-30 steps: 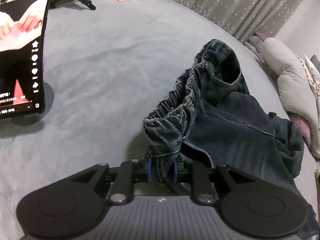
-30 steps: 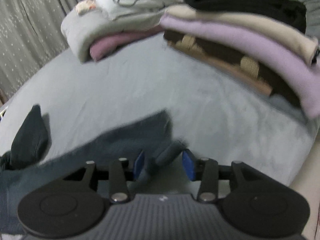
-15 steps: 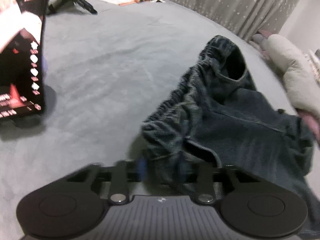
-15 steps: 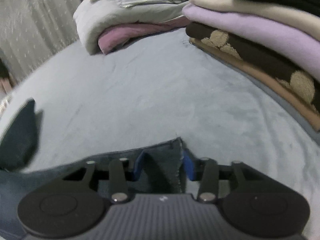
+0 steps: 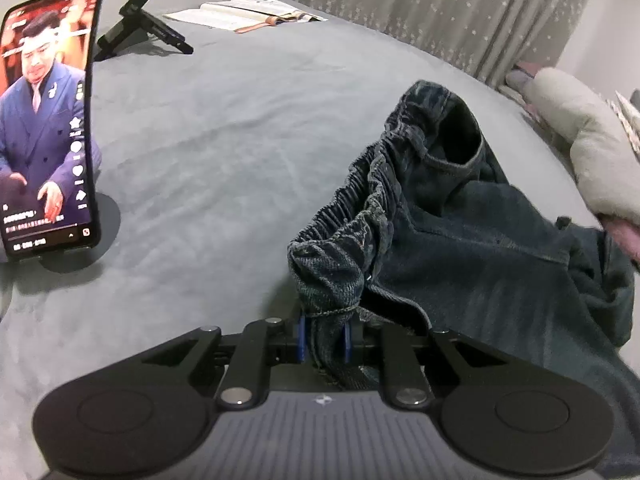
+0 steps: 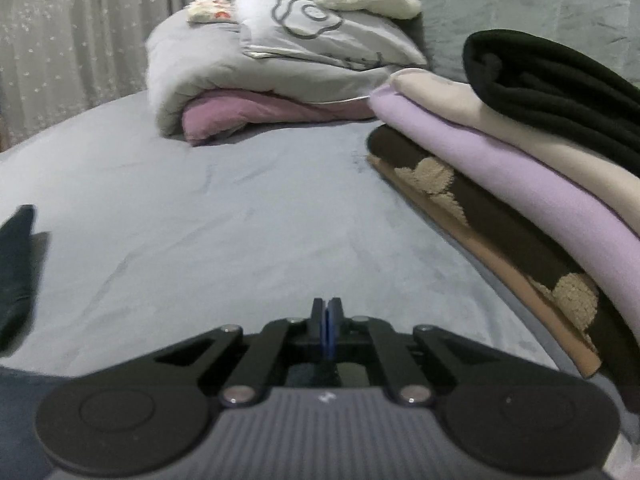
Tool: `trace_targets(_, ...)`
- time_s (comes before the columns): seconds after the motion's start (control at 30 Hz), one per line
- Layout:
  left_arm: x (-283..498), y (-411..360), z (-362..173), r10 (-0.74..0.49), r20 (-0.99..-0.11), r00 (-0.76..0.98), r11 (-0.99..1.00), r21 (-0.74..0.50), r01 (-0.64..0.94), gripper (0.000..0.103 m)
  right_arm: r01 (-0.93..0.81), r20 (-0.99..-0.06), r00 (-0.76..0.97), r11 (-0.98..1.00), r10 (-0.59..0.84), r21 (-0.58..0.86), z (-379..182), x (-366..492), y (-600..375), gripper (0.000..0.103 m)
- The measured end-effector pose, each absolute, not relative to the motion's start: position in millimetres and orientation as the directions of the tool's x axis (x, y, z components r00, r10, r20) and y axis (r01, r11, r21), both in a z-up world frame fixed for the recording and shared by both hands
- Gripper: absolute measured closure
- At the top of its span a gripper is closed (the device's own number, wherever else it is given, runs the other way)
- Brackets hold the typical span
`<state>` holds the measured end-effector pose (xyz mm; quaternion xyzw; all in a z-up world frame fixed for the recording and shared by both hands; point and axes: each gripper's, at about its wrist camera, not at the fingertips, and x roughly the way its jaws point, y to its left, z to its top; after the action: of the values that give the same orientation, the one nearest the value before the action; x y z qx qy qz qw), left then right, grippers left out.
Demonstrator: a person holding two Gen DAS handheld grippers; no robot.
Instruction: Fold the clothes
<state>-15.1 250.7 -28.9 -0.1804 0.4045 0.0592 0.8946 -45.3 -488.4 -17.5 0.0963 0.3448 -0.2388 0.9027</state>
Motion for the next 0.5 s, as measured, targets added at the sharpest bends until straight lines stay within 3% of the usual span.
trace_targets(0.1, -13, 251, -33, -0.04, -0.752, 0.658, 0.933, -0.263, -0.244, 0.083, 0.52, -0.69, 0.633, 0.853, -0.35, 0.045, -31, -47, -493, 0.095)
trace_targets(0.13, -13, 252, -33, -0.04, -0.753, 0.657, 0.934, -0.262, -0.244, 0.08, 0.523, -0.688, 0.64, 0.85, -0.343, 0.062, -32, -49, -496, 0.086)
trace_targets(0.17, -13, 252, -34, -0.041, -0.753, 0.657, 0.933, -0.265, -0.245, 0.08, 0.526, -0.684, 0.647, 0.847, -0.337, 0.081, -33, -51, -499, 0.066)
trace_targets(0.23, -12, 254, -34, -0.043, -0.753, 0.657, 0.931, -0.269, -0.247, 0.074, 0.512, -0.676, 0.673, 0.849, -0.301, 0.132, -35, -56, -506, 0.052)
trace_targets(0.3, -12, 253, -35, -0.038, -0.755, 0.655, 0.932, -0.262, -0.249, 0.068, 0.478, -0.676, 0.692, 0.862, -0.252, 0.168, -39, -56, -507, 0.052)
trace_targets(0.4, -11, 253, -37, -0.036, -0.755, 0.655, 0.933, -0.26, -0.247, 0.067, 0.445, -0.669, 0.7, 0.885, -0.248, 0.138, -47, -52, -500, 0.055)
trace_targets(0.47, -12, 252, -38, -0.032, -0.753, 0.658, 0.935, -0.255, -0.245, 0.068, 0.419, -0.659, 0.704, 0.904, -0.263, 0.087, -49, -47, -489, 0.076)
trace_targets(0.5, -12, 252, -37, -0.036, -0.751, 0.659, 0.934, -0.26, -0.245, 0.078, 0.414, -0.657, 0.705, 0.907, -0.267, 0.076, -49, -46, -485, 0.079)
